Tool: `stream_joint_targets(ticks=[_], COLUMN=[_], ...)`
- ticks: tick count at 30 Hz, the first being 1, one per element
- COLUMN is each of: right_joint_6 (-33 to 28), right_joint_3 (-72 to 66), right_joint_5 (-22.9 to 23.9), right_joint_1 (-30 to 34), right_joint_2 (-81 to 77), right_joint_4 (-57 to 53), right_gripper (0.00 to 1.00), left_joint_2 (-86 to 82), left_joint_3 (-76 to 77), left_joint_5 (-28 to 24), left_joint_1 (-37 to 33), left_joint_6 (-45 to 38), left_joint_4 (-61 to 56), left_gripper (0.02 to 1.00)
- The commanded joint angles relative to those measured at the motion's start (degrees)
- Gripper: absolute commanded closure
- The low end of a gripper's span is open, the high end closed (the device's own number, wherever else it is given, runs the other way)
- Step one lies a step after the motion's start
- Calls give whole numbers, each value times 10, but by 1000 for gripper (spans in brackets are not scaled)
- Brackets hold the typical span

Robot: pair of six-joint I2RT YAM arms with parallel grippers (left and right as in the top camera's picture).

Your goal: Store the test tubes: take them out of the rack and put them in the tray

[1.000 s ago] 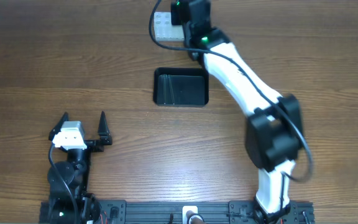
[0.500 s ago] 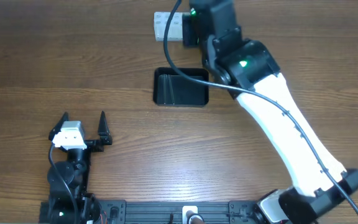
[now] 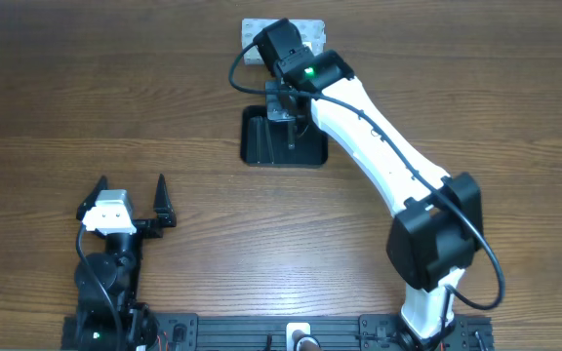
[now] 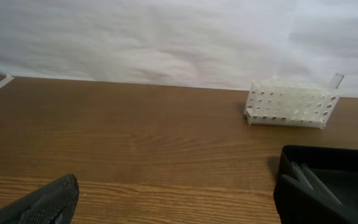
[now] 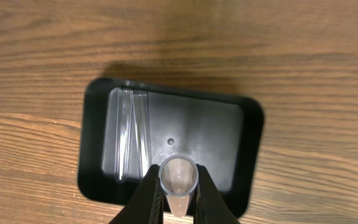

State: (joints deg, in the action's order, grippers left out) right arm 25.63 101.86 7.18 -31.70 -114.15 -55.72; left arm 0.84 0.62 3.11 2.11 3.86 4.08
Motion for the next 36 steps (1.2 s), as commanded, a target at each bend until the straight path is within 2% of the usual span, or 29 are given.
stream_joint_targets(ticks=[1, 24, 32, 36], right_joint_6=[19, 42, 42, 42], right_joint_3=[-1, -1, -1, -1], right_joint_5=[-11, -11, -11, -11], right_joint_1=[8, 15, 17, 17], right_joint_2=[-31, -118, -133, -133], right_joint_4=[18, 43, 43, 43], right_gripper=[991, 996, 934, 866], left_joint_2=[-5, -5, -5, -5], left_joint_3=[-3, -3, -3, -3], left_joint_5=[-7, -7, -7, -7], left_joint_1=[-4, -4, -4, -4], left_joint_6=[-4, -4, -4, -4], left_joint_4=[0, 0, 0, 0], left_gripper=[18, 20, 18, 18])
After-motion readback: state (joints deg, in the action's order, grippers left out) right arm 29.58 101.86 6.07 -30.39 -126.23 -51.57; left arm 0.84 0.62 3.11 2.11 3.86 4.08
